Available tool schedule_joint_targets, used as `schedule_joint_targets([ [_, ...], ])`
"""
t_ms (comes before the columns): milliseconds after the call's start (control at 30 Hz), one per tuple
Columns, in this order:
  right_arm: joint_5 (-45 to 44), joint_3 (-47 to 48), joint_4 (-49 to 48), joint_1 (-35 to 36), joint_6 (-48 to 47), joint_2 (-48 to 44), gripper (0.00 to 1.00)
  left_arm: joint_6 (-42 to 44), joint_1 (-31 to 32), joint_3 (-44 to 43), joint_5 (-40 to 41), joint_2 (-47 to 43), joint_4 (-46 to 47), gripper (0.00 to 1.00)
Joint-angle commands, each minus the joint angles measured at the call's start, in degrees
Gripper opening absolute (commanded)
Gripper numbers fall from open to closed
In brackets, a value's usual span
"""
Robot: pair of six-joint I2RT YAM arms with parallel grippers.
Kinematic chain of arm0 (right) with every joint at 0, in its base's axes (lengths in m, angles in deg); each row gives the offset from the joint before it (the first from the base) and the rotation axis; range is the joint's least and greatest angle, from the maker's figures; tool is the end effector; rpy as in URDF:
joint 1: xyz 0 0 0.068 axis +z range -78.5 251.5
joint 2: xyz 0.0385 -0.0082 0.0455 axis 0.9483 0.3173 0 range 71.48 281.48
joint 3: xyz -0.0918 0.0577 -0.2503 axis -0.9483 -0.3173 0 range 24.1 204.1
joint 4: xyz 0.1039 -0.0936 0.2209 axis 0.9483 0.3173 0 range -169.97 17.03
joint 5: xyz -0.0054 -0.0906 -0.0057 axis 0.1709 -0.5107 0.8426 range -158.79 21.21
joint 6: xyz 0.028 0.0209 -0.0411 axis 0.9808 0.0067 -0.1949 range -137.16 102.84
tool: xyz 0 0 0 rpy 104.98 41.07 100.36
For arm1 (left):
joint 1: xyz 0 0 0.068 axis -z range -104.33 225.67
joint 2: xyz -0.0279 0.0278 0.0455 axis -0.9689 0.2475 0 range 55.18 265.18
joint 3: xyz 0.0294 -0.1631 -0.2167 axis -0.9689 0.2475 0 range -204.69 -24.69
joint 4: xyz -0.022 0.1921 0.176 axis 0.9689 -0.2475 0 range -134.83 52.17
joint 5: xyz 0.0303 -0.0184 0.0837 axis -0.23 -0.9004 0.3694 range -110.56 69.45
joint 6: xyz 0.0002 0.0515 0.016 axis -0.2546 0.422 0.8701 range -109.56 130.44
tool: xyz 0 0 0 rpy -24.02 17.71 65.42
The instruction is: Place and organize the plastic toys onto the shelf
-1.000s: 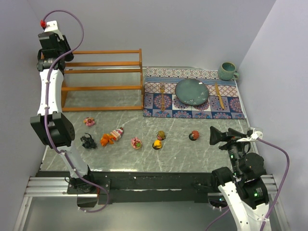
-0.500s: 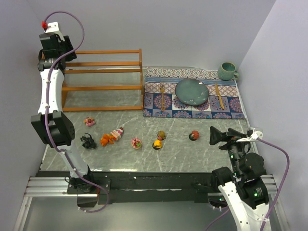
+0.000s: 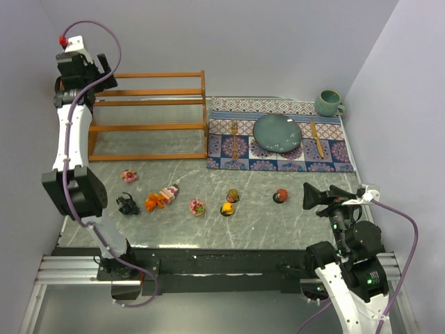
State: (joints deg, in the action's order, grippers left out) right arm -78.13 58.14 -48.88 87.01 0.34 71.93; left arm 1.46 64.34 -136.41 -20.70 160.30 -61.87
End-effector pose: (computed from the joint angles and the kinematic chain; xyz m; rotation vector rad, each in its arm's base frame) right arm 0.0362 0.0041 0.3059 0.1573 1.5289 0.3345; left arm 0.4215 0.0844 0.4233 -0.3288 1.8462 0.0260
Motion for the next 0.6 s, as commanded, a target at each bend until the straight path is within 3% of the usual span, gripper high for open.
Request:
schedule_joint_targets([
  [0,0.21,-0.47,-1.65,0.22,-0.80,-9.76,1.00,-4.82,0.61,8.69,-1.79,-13.06,5.21,0.97],
  [233,-0.68,-0.47,-1.82,0.14,-0.71,-11.17,1.00,-8.87,7.63,25.29,-0.04,-26.71,6.81,0.97],
  [433,-1.03,-0.47,-1.82,0.22,-0.71,-11.96,1.00,-10.01,18.00,38.30,-0.03,-37.79,7.95,0.97],
  [567,-0.85,-0.47,-1.82,0.14,-0.71,-12.05,1.00,-14.13,26.95,45.08,5.50,-43.23,5.66,0.97],
])
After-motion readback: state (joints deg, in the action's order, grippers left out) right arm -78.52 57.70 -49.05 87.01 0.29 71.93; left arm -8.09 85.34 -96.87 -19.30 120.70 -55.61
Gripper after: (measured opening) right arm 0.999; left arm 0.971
